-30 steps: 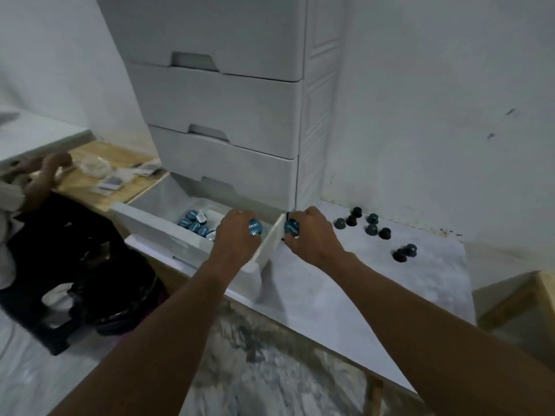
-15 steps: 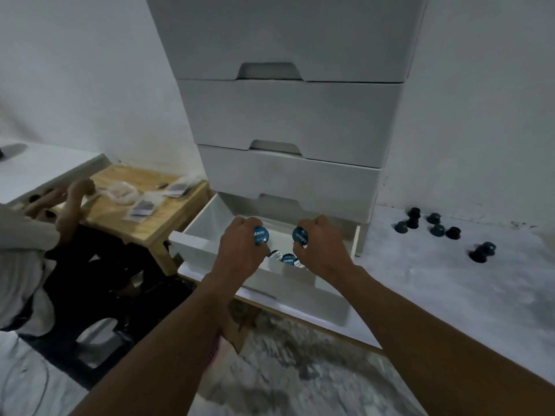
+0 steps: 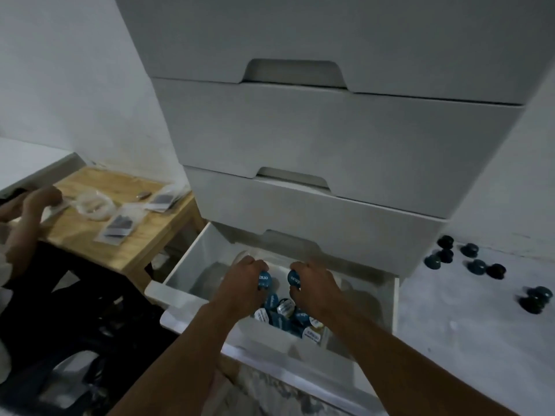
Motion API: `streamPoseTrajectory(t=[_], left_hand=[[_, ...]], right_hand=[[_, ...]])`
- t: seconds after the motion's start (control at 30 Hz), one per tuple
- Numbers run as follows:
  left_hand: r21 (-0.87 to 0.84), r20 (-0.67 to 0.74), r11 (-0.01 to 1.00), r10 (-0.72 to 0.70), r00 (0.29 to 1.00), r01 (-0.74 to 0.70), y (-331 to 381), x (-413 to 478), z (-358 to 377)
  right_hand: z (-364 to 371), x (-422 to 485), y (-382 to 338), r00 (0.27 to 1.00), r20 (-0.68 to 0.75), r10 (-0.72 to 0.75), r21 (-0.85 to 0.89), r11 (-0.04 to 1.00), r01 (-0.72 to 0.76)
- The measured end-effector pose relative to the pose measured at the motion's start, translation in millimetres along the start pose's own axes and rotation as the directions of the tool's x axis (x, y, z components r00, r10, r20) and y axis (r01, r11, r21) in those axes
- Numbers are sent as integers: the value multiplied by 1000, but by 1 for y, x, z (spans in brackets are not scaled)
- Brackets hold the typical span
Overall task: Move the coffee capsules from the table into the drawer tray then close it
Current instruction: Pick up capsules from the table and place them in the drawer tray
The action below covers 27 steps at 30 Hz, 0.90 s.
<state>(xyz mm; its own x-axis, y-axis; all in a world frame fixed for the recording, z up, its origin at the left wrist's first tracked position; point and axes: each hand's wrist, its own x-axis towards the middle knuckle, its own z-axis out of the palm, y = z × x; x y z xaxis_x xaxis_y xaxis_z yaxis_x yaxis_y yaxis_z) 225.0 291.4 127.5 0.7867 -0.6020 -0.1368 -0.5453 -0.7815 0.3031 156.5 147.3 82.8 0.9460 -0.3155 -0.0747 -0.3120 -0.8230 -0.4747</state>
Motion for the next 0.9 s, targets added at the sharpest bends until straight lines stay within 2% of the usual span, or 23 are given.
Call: streamPoseTrajectory(t=[0.13, 0.27, 0.5, 0.63, 0.9], left_hand=[[84, 29, 993, 85, 996, -87, -3, 27, 3], [95, 76, 980, 168, 983, -175, -10, 51, 7], [56, 260, 946, 294, 920, -319, -23, 84, 24], [29, 326, 927, 344, 881, -373, -30, 98, 37], [4, 375, 912, 379, 846, -410, -39, 116, 56]], right_hand=[[14, 21, 9, 998, 55, 39, -2, 999, -39], [24, 29, 14, 993, 75, 91, 20, 996, -93], [30, 31, 9, 972, 53, 228, 29, 973, -229], [33, 32, 9, 957, 41, 287, 25, 957, -288], [44, 35, 14, 943, 44, 331, 29, 943, -333]])
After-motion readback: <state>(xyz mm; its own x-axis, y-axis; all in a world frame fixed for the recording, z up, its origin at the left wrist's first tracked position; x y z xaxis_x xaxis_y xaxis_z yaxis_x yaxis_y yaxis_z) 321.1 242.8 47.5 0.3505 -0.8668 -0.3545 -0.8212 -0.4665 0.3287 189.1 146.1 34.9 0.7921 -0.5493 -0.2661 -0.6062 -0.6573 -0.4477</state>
